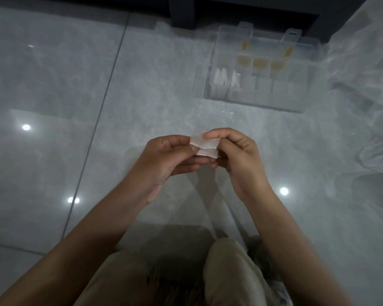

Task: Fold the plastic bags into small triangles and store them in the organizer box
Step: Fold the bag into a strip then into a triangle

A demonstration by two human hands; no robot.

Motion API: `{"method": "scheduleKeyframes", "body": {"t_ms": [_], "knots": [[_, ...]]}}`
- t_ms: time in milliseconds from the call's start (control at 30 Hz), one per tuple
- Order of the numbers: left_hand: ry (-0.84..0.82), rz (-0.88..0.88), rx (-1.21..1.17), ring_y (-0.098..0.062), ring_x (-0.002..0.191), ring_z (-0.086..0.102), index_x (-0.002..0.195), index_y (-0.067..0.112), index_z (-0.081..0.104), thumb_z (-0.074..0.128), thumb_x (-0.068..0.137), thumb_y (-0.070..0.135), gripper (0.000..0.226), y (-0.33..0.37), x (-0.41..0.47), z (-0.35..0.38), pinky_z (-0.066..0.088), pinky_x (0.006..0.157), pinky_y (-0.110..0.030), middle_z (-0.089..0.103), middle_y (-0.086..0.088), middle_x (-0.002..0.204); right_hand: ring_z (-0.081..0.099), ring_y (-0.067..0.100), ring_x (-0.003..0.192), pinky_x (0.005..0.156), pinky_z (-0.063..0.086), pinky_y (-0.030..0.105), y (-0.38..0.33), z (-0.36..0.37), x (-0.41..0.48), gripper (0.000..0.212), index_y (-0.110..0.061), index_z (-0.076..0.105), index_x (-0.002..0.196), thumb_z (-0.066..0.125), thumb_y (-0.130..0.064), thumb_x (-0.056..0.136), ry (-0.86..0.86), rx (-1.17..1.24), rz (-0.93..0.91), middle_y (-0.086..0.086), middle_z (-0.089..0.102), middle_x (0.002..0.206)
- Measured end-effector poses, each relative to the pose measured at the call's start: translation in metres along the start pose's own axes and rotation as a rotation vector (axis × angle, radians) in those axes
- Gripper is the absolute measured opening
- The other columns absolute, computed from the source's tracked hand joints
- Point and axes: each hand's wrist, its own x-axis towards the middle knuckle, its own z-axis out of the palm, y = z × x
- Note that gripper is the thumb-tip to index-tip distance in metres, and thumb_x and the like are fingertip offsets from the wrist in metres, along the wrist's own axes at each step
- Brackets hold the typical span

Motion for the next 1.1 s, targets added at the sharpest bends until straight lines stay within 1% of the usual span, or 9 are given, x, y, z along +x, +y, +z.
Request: {"method": "scheduleKeyframes", "body": {"t_ms": [167,333,533,667,767,833,933,1033,1100], "knots": [[0.022,-0.038,-0.002,-0.013,0.076,0.073,0.096,0.008,0.068,0.05,0.096,0.007,0.017,0.004,0.0,-0.001,0.056,0.062,-0.018,0.075,-0.009,0.084,0.058,0.011,0.061,0.053,0.045,0.019,0.004,0.0,0.0,0.037,-0.013,0.07,0.077,0.045,0.011,0.09,-0.006,-0.097,-0.072,0.001,0.067,0.077],[0.078,-0.117,-0.028,-0.016,0.071,0.073,0.09,0.01,0.067,0.048,0.097,0.033,0.03,0.005,0.001,0.001,0.056,0.056,-0.021,0.074,-0.009,0.076,0.055,0.009,0.059,0.049,0.043,0.019,0.001,-0.003,0.001,0.041,-0.012,0.069,0.075,0.043,0.017,0.086,0.0,-0.238,-0.157,0.005,0.059,0.082],[0.097,-0.042,0.126,-0.012,0.071,0.072,0.091,0.01,0.069,0.067,0.086,0.012,0.006,0.001,0.0,0.0,0.056,0.061,-0.02,0.074,-0.004,0.075,0.045,0.003,0.046,0.045,0.033,0.012,-0.001,-0.002,-0.001,0.042,-0.014,0.067,0.072,0.043,0.018,0.086,-0.004,-0.272,-0.161,0.001,0.054,0.074],[0.116,-0.003,0.126,-0.01,0.069,0.071,0.092,0.008,0.068,0.067,0.086,0.007,0.006,0.0,0.001,0.001,0.056,0.06,-0.018,0.074,-0.002,0.073,0.052,0.007,0.059,0.05,0.039,0.017,-0.001,-0.001,0.001,0.042,-0.017,0.065,0.076,0.039,0.015,0.086,-0.005,-0.269,-0.115,-0.001,0.06,0.077],[0.173,0.059,0.131,-0.009,0.064,0.071,0.088,0.009,0.066,0.067,0.085,0.003,0.007,-0.004,0.003,0.002,0.055,0.056,-0.018,0.073,-0.001,0.068,0.058,0.012,0.068,0.052,0.044,0.021,-0.004,0.005,-0.001,0.023,-0.018,0.059,0.091,0.042,-0.003,0.094,0.082,-0.137,0.046,-0.003,0.061,0.082],[0.188,0.113,0.151,-0.011,0.066,0.072,0.089,0.008,0.066,0.068,0.084,0.003,0.007,-0.007,0.004,0.003,0.055,0.056,-0.018,0.073,-0.002,0.07,0.059,0.012,0.066,0.051,0.044,0.022,-0.006,0.01,-0.003,0.014,-0.014,0.058,0.098,0.046,-0.021,0.099,0.098,-0.199,0.08,-0.002,0.061,0.08],[0.2,0.173,0.187,-0.015,0.069,0.072,0.095,0.003,0.067,0.07,0.083,0.003,0.012,-0.012,0.003,0.006,0.055,0.058,-0.02,0.074,-0.009,0.077,0.055,0.007,0.056,0.048,0.043,0.022,-0.001,0.013,-0.001,0.024,-0.012,0.062,0.082,0.051,-0.023,0.099,0.112,-0.363,-0.026,-0.008,0.059,0.062],[0.213,0.186,0.2,-0.015,0.065,0.07,0.095,0.001,0.065,0.073,0.078,-0.003,0.019,-0.016,0.004,0.006,0.054,0.056,-0.019,0.072,-0.014,0.078,0.054,0.004,0.058,0.055,0.045,0.025,0.004,0.014,0.001,0.026,-0.022,0.058,0.074,0.052,-0.017,0.099,0.2,-0.488,-0.152,-0.01,0.057,0.063],[0.191,0.183,0.211,-0.012,0.063,0.069,0.091,0.005,0.064,0.074,0.075,-0.006,0.022,-0.017,0.005,0.006,0.053,0.055,-0.018,0.071,-0.009,0.073,0.054,0.003,0.06,0.056,0.045,0.022,0.003,0.013,0.0,0.026,-0.026,0.057,0.075,0.052,-0.016,0.098,0.247,-0.517,-0.238,-0.01,0.058,0.065]]}}
